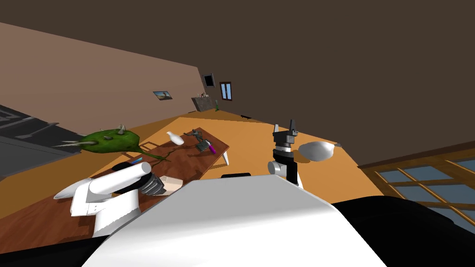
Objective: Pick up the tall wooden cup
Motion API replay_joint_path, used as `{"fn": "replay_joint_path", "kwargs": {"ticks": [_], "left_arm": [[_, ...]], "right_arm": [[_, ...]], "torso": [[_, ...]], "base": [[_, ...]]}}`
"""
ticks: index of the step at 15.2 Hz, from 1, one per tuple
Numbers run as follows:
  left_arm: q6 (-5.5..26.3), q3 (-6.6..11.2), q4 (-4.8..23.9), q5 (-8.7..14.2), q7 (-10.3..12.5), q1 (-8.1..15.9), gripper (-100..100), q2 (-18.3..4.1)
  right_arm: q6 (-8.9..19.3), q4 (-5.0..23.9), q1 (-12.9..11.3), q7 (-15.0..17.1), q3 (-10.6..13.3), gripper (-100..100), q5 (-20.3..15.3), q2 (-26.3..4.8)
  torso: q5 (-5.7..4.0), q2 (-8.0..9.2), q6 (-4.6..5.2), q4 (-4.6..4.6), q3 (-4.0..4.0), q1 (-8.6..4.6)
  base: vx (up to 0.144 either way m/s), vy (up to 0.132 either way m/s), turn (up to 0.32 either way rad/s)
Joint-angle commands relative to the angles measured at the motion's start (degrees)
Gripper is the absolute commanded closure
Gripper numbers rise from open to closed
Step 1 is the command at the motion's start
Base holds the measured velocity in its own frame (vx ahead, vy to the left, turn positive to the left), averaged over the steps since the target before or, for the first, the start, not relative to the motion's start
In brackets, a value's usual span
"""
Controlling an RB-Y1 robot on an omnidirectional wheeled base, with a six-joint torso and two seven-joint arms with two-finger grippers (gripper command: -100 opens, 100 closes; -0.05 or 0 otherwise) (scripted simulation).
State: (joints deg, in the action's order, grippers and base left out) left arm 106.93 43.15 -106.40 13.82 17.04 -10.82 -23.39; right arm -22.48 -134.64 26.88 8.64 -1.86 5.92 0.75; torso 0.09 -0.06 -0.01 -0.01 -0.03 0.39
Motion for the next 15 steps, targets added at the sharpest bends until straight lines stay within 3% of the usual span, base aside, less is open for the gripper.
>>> {"fn": "replay_joint_path", "kwargs": {"ticks": [1,6,8,12,13,14,15], "left_arm": [[2.14,-0.07,0.47,0.03,0.35,0.23,-100,0.12],[6.82,-0.04,1.14,0.25,0.82,0.61,-100,0.17],[3.87,-0.71,3.02,-0.27,0.66,0.8,-100,0.4],[0.92,-1.54,5.48,-0.88,0.48,0.93,-100,0.82],[2.13,-1.39,4.65,-0.77,0.65,1.03,-100,0.71],[1.8,-1.47,4.82,-0.83,0.66,1.05,100,0.75],[1.78,-1.46,4.81,-0.83,0.66,1.05,100,0.75]], "right_arm": [[0.0,0.0,0.0,0.0,0.0,0,0.0,0.0],[0.0,0.0,0.0,0.0,0.0,0,0.0,0.0],[0.0,0.0,0.0,0.0,0.0,0,0.0,0.0],[0.0,0.0,0.0,0.0,0.01,0,0.0,0.01],[0.0,0.0,0.0,0.0,0.01,0,0.0,0.01],[0.0,0.0,0.0,0.0,0.01,0,0.0,0.01],[0.0,0.0,0.0,0.0,0.01,0,0.0,0.01]], "torso": [[0.0,0.0,0.0,0.0,0.0,0.0],[-0.03,-0.02,-0.01,-0.01,-0.01,-0.13],[-0.04,-0.03,-0.01,-0.01,-0.01,-0.19],[-0.06,0.01,-0.02,0.0,0.01,-0.3],[-0.06,0.02,-0.02,0.0,0.01,-0.31],[-0.07,0.02,-0.02,0.0,0.01,-0.31],[-0.07,0.0,-0.01,0.0,0.0,-0.3]], "base": [[-0.003,0.052,-0.051],[-0.001,0.034,-0.031],[-0.004,0.009,0.006],[-0.012,-0.007,0.022],[-0.009,-0.006,0.007],[0.0,0.0,0.0],[0.0,0.0,0.0]]}}
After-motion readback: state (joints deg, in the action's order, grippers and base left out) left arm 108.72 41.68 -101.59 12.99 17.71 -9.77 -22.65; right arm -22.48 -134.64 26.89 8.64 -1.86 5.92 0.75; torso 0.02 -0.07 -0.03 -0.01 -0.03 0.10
